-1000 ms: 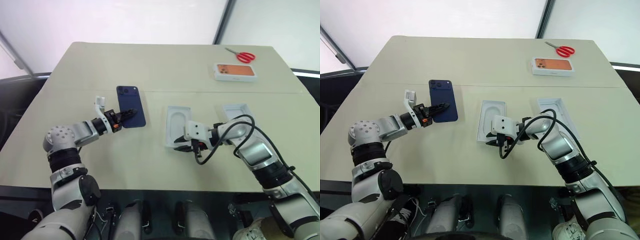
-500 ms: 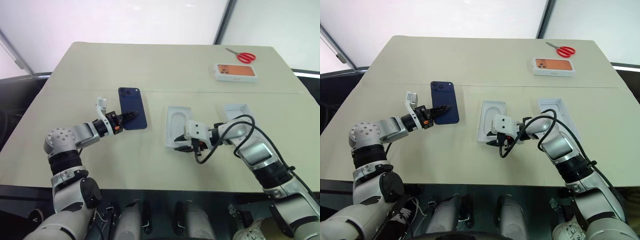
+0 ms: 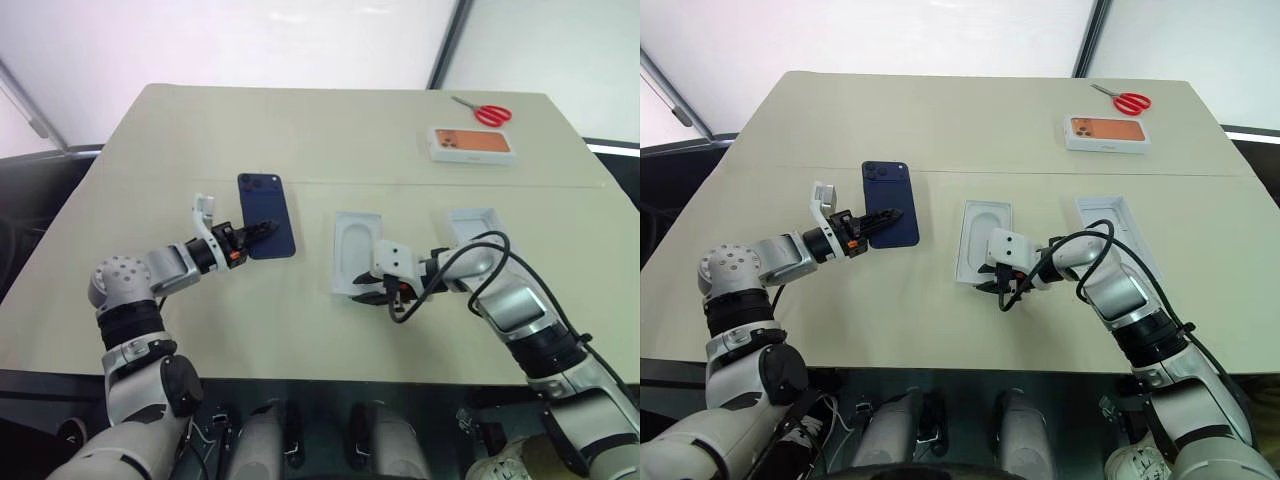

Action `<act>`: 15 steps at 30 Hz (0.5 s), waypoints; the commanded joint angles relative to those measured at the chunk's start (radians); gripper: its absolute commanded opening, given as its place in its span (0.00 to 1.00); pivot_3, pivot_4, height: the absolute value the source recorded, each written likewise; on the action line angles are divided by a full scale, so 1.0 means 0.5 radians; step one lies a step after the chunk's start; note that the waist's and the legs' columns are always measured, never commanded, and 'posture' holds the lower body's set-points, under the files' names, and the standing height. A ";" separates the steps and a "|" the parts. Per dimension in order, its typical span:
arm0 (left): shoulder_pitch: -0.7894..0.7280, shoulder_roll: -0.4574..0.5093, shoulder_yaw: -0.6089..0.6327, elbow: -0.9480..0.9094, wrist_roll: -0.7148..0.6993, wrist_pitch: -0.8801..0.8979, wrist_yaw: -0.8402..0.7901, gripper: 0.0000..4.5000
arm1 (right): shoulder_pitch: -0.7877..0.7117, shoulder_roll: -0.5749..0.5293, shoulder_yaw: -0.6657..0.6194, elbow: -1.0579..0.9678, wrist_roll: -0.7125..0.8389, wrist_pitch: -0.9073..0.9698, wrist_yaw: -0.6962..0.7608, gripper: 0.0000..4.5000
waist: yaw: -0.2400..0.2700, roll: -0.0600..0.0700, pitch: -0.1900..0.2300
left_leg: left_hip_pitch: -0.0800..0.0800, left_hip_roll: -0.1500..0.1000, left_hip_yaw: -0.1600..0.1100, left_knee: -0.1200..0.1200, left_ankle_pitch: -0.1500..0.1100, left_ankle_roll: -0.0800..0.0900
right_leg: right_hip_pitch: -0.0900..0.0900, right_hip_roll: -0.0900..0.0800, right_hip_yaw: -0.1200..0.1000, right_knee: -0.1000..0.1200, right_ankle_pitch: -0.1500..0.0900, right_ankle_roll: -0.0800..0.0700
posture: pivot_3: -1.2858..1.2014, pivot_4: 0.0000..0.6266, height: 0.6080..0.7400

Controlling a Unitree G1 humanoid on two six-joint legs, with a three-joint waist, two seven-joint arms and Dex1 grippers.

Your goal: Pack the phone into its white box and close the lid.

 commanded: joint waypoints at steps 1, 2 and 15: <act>-0.006 0.021 0.000 -0.075 -0.088 0.017 -0.020 0.00 | 0.015 0.020 0.055 -0.013 -0.060 -0.029 -0.044 0.18 | -0.002 -0.001 -0.001 | 0.000 0.000 0.000 0.000 0.000 0.000 | 0.000 0.000 0.000 0.000 0.000 0.000 | 0.52 0.24 0.98; -0.002 0.018 0.001 -0.084 -0.094 0.026 -0.019 0.00 | 0.019 0.025 0.064 -0.018 -0.055 -0.015 -0.035 0.11 | -0.004 -0.002 -0.001 | 0.001 0.001 0.000 0.000 0.000 0.000 | 0.001 0.000 0.000 0.000 0.000 0.000 | 0.52 0.24 0.98; -0.035 0.020 0.012 -0.102 -0.106 0.059 -0.009 0.00 | 0.083 0.261 0.167 -0.225 -0.047 0.159 -0.143 0.11 | -0.017 -0.002 -0.001 | 0.002 0.003 0.000 0.000 0.000 -0.001 | 0.000 0.002 0.000 0.000 0.000 0.000 | 0.52 0.24 0.98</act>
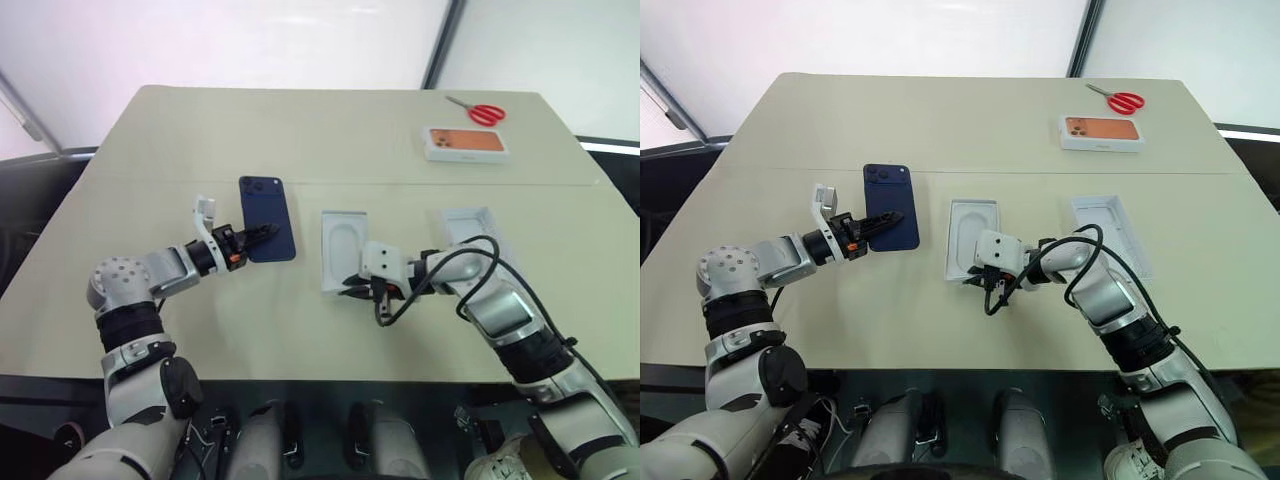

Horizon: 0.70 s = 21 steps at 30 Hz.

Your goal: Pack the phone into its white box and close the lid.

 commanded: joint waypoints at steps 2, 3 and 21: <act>-0.069 0.025 0.028 -0.056 -0.105 0.018 -0.014 0.00 | 0.046 0.126 0.175 -0.143 0.018 0.114 -0.009 0.11 | -0.002 0.000 0.000 | 0.000 0.000 0.000 0.000 0.000 0.000 | 0.000 0.001 0.000 0.000 0.000 0.000 | 0.52 0.24 0.98; -0.076 0.030 0.030 -0.049 -0.109 0.031 -0.018 0.00 | 0.044 0.141 0.190 -0.142 0.008 0.112 -0.017 0.11 | -0.001 0.000 0.000 | 0.000 0.000 0.000 0.000 0.000 0.000 | 0.000 0.001 0.000 0.000 0.000 0.000 | 0.52 0.24 0.98; 0.009 0.000 -0.089 -0.202 -0.151 0.099 -0.037 0.00 | -0.072 0.168 0.121 -0.221 0.118 0.370 -0.011 0.55 | 0.015 0.000 0.000 | -0.001 -0.002 0.000 -0.001 0.000 -0.001 | -0.001 -0.002 0.000 0.000 0.000 0.000 | 0.52 0.24 0.98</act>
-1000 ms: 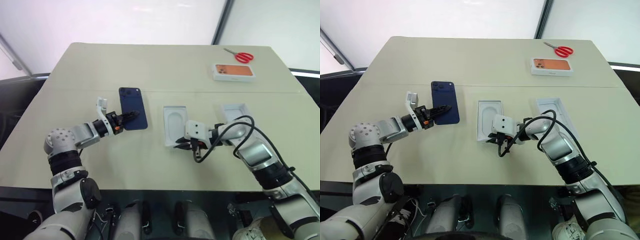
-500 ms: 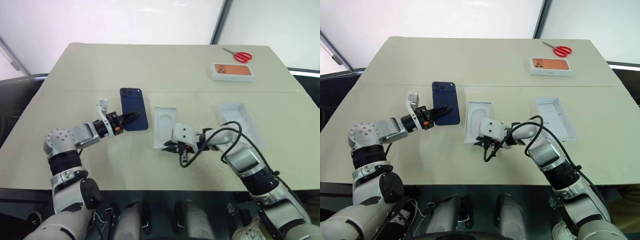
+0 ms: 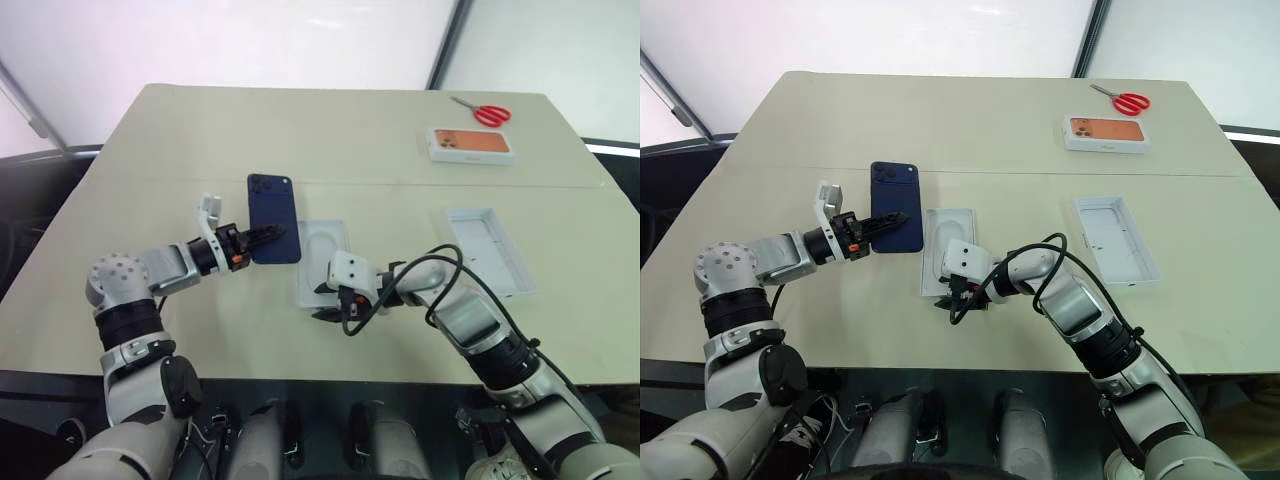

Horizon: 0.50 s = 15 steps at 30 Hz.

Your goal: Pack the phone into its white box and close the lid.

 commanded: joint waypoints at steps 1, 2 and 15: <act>0.011 -0.019 -0.029 -0.113 -0.083 -0.015 -0.046 0.00 | -0.045 -0.042 -0.060 -0.127 0.098 0.075 0.033 0.55 | -0.001 0.000 0.000 | 0.000 0.000 0.000 0.000 0.000 0.000 | 0.000 0.000 0.000 0.000 0.000 0.000 | 0.52 0.24 0.98; 0.015 -0.027 -0.033 -0.121 -0.091 -0.013 -0.049 0.00 | -0.052 -0.050 -0.083 -0.142 0.122 0.102 0.034 0.55 | -0.001 0.000 0.000 | 0.000 0.000 0.000 0.000 0.000 0.000 | -0.001 -0.001 0.000 0.000 0.000 0.000 | 0.52 0.24 0.98; 0.081 -0.181 -0.158 -0.214 -0.092 0.047 0.006 0.00 | -0.061 -0.485 -0.392 -0.166 0.301 0.115 0.117 0.55 | 0.015 -0.001 0.001 | -0.004 -0.005 0.000 -0.002 -0.002 0.004 | -0.004 -0.008 -0.002 -0.001 0.000 0.000 | 0.52 0.24 0.98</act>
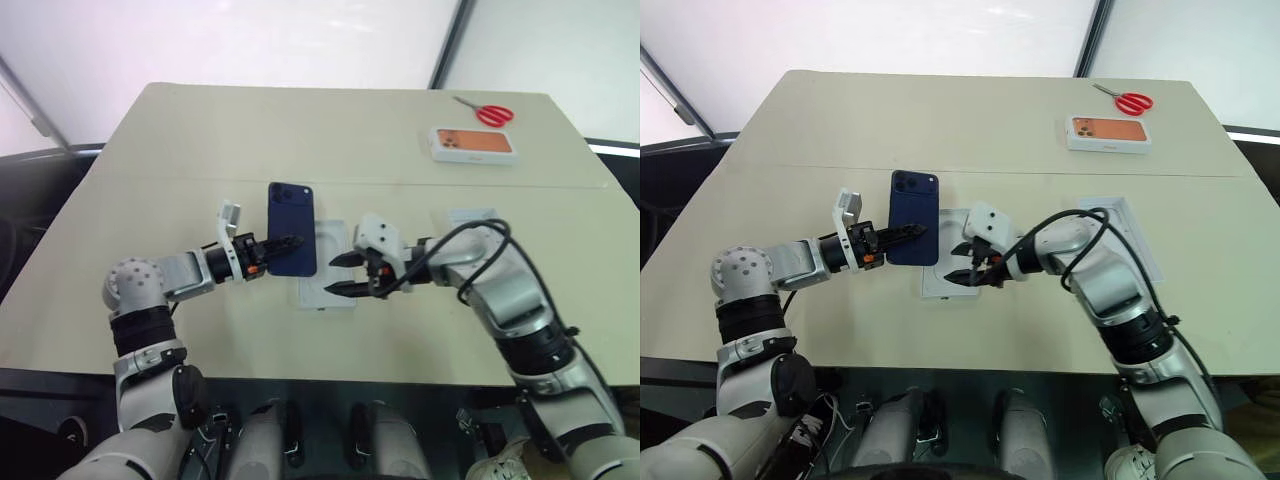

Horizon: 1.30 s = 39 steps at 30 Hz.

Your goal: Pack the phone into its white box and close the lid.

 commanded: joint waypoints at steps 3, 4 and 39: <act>0.052 -0.127 -0.040 -0.074 -0.029 -0.019 0.055 0.00 | -0.002 -0.222 -0.080 0.258 -0.109 -0.297 -0.017 0.55 | -0.007 -0.001 0.001 | 0.000 -0.002 0.001 0.000 -0.001 0.002 | 0.001 -0.002 0.000 -0.002 0.000 0.000 | 0.52 0.24 0.98; 0.064 -0.143 -0.048 -0.062 -0.014 -0.018 0.075 0.00 | -0.011 -0.223 -0.078 0.295 -0.121 -0.335 -0.030 0.55 | -0.009 -0.001 0.001 | 0.000 -0.001 0.001 0.000 -0.001 0.002 | 0.001 -0.002 0.000 -0.002 0.000 0.001 | 0.52 0.24 0.98; 0.099 0.154 -0.445 -0.334 -0.025 0.107 -0.057 0.93 | -0.113 0.050 0.003 0.523 -0.219 -0.556 -0.169 0.56 | -0.010 -0.001 0.001 | 0.002 0.000 0.000 0.000 0.000 0.001 | 0.004 0.000 -0.002 -0.002 0.000 0.001 | 0.52 0.24 0.98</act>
